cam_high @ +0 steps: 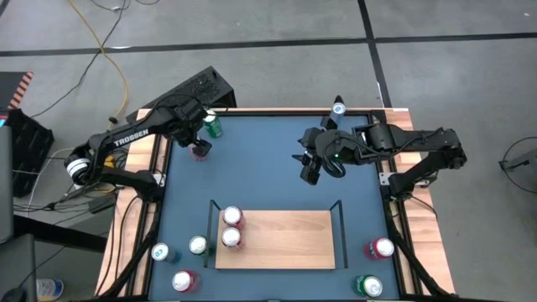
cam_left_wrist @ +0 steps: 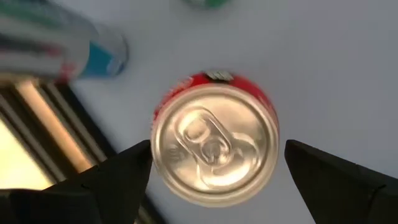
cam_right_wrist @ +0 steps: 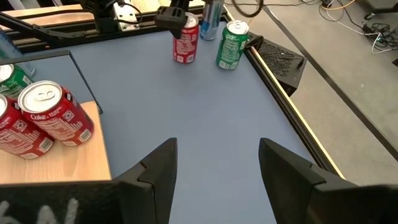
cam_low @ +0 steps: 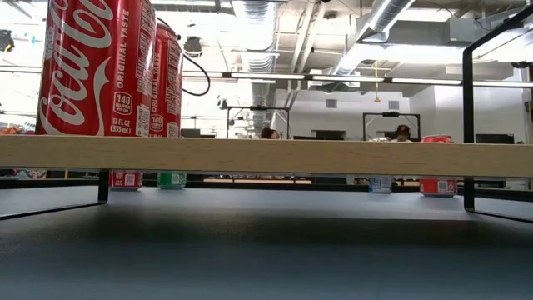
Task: Place canned beverage on shelf
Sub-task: Put the red soda can on the shelf aligned with the other red soda can
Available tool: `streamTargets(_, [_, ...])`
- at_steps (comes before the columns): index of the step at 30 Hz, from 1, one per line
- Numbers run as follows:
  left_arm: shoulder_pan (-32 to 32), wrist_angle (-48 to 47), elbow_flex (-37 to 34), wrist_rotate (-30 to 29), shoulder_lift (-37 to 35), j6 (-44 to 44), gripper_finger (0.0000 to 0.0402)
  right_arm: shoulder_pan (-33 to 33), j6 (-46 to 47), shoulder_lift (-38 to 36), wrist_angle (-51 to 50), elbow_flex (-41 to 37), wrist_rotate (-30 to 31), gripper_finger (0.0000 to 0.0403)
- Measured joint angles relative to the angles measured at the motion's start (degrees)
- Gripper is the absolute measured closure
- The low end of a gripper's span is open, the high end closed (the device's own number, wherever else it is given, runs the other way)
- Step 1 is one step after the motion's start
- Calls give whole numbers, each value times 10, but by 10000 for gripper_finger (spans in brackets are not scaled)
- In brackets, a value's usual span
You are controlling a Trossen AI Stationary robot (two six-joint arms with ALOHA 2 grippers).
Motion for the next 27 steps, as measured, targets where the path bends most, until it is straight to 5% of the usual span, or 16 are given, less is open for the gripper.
streamTargets(14, [-1,6,4,5,31,-3,128,1,0,0,-17,0,0,191])
streamTargets(27, [-6,-30,-2,-29,-78,-180,131,1,5,0,-17,0,0,191])
